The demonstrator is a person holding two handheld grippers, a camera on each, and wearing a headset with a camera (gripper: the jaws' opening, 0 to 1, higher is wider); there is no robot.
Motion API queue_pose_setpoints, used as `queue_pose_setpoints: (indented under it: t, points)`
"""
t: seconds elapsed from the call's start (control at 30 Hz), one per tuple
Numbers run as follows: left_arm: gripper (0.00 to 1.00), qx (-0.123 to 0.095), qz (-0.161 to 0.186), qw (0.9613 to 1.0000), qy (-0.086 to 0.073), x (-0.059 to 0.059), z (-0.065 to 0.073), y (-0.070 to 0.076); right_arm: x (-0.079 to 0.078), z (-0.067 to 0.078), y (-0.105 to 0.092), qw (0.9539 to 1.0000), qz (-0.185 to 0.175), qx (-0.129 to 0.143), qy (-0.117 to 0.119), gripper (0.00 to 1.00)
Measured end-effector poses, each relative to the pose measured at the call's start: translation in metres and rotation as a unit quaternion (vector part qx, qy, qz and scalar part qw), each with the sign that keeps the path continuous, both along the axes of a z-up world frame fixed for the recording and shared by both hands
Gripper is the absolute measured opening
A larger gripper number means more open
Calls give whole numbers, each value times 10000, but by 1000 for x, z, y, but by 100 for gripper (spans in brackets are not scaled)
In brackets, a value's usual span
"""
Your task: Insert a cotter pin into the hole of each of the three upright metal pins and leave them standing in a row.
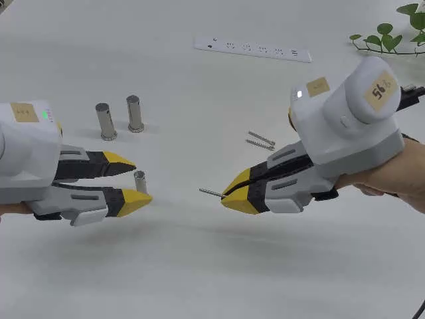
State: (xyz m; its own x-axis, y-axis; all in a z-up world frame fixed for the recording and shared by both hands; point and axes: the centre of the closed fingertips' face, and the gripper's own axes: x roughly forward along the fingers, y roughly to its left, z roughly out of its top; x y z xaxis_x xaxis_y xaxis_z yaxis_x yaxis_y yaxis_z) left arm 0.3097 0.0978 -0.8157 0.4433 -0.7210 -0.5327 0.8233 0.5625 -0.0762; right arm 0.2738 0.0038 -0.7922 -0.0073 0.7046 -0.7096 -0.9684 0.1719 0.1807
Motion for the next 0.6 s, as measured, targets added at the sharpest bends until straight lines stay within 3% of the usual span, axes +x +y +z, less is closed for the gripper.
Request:
queue_pose_setpoints:
  t: [0.13, 0.23, 0.6]
  points:
    - [29, 87, -147, 9998, 44, 1, -9, -1, -1, -2, 0, 10000, -40, -20, 5, 3]
    - [26, -37, -174, 9997, 165, 2, -11, -3, -1, -3, 1, 10000, -42, -22, -26, 3]
    - [18, 38, -333, 9992, 230, -1, -22, -2, 4, -4, 5, 9997, -251, 38, -51, 3]
